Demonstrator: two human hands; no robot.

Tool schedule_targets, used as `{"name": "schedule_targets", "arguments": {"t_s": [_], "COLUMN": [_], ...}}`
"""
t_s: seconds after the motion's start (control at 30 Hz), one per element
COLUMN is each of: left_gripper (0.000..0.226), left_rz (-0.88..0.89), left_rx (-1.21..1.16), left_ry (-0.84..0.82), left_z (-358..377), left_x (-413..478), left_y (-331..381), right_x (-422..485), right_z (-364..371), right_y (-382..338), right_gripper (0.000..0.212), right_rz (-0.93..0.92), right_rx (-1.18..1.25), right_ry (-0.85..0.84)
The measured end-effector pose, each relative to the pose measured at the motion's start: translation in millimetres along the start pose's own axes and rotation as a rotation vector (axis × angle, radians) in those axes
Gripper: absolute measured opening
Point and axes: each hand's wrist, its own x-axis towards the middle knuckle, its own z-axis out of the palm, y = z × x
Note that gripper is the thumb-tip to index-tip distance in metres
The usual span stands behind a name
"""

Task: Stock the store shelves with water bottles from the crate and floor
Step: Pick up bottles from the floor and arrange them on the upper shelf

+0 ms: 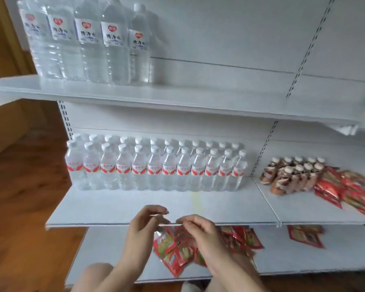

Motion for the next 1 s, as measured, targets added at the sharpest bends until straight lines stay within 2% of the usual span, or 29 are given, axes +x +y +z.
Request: {"name": "schedule_targets", "arguments": {"t_s": [0.1, 0.17, 0.2, 0.23, 0.33, 0.53, 0.7, 1.0], "left_gripper": [0.011, 0.014, 0.014, 0.014, 0.016, 0.018, 0.019, 0.017], "left_rz": [-0.402, -0.652, -0.721, -0.729, -0.594, -0.637, -0.581, -0.518], "left_rx": [-0.118, -0.094, -0.041, 0.012, 0.076, 0.142, 0.158, 0.265], "left_ry": [-0.054, -0.034, -0.017, -0.013, -0.126, -0.140, -0.292, -0.596], "left_z": [2, -8, -12, -14, -5, 36, 96, 136], "left_x": [-31, -54, -63, -68, -67, -74, -87, -101], "left_y": [-74, -117, -131, -138, -131, -139, -134, -130], "right_x": [-19, -36, -42, -48, -54, -76, -104, -166], "right_z": [-13, -21, -25, -26, -34, -85, -109, -134], "right_y": [76, 114, 128, 136, 137, 145, 139, 141], "right_gripper": [0.019, 0.018, 0.018, 0.017, 0.015, 0.017, 0.015, 0.013], "right_rz": [0.219, 0.356, 0.405, 0.422, 0.348, 0.395, 0.311, 0.225], "right_rx": [0.001, -0.024, -0.038, -0.063, -0.091, -0.039, 0.098, 0.272], "right_ry": [0.056, 0.073, 0.085, 0.100, 0.094, 0.262, 0.364, 0.669]}}
